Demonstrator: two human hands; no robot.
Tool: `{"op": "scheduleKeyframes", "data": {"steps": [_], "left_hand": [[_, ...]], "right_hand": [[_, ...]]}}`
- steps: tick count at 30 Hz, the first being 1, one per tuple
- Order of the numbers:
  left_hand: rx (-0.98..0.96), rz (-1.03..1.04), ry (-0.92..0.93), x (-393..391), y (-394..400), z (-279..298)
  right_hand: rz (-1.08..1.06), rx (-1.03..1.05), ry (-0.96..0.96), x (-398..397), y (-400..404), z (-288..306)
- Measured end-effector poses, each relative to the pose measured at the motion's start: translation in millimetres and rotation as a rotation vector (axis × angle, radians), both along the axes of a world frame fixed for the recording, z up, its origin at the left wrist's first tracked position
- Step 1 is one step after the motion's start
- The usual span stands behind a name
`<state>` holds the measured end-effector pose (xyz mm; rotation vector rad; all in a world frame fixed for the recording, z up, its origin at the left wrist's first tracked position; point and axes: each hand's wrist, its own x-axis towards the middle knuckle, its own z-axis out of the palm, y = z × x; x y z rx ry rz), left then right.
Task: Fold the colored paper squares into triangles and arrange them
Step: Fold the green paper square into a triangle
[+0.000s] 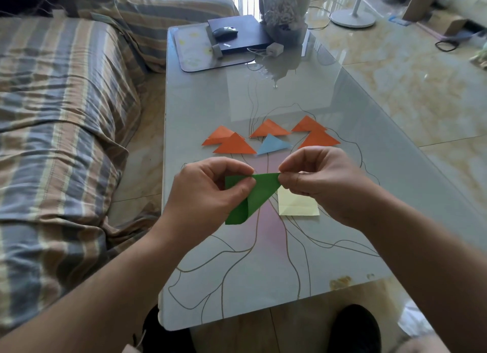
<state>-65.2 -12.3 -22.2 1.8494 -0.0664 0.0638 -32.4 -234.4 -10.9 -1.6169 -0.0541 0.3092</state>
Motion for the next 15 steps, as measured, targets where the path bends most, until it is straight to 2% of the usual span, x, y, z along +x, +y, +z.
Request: {"op": "scheduleKeyframes", "data": {"steps": [4, 8, 13, 15], "left_hand": [[0.068, -0.011, -0.053, -1, 2, 2], [-0.051, 0.014, 0.008, -1, -2, 4], [-0.260, 0.082, 0.142, 0, -10, 4], [-0.341, 0.107, 0.183, 0, -13, 3]], "right_hand": [[0.003, -0.024, -0.036, 2, -4, 2], [-0.027, 0.005, -0.013, 2, -4, 2], [-0.075, 0.216, 0.236, 0, 3, 3], [-0.020, 0.253, 0.336, -5, 11, 0]]}}
